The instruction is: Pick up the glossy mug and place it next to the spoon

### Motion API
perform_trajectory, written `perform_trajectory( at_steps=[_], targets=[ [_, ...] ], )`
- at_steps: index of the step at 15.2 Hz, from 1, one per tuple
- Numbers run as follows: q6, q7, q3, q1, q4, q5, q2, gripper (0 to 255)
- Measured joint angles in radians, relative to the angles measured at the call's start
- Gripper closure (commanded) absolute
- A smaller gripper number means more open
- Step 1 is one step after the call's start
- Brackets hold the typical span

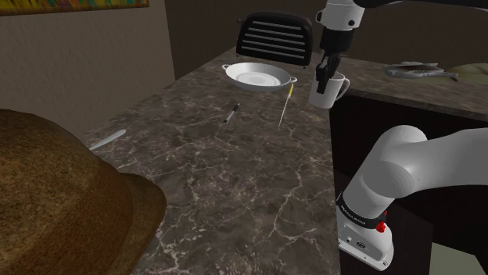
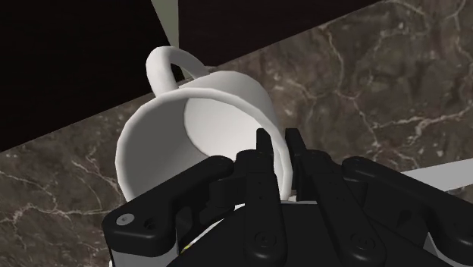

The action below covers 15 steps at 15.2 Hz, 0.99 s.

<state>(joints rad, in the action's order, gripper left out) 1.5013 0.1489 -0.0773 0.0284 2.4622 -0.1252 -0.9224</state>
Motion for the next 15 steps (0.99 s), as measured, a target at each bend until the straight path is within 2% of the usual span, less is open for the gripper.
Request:
perform_trajectory(
  at_steps=[15],
  targets=[
    [-0.168,0.013,0.012,-0.003,-0.249,0.010,0.081,255]
  ],
)
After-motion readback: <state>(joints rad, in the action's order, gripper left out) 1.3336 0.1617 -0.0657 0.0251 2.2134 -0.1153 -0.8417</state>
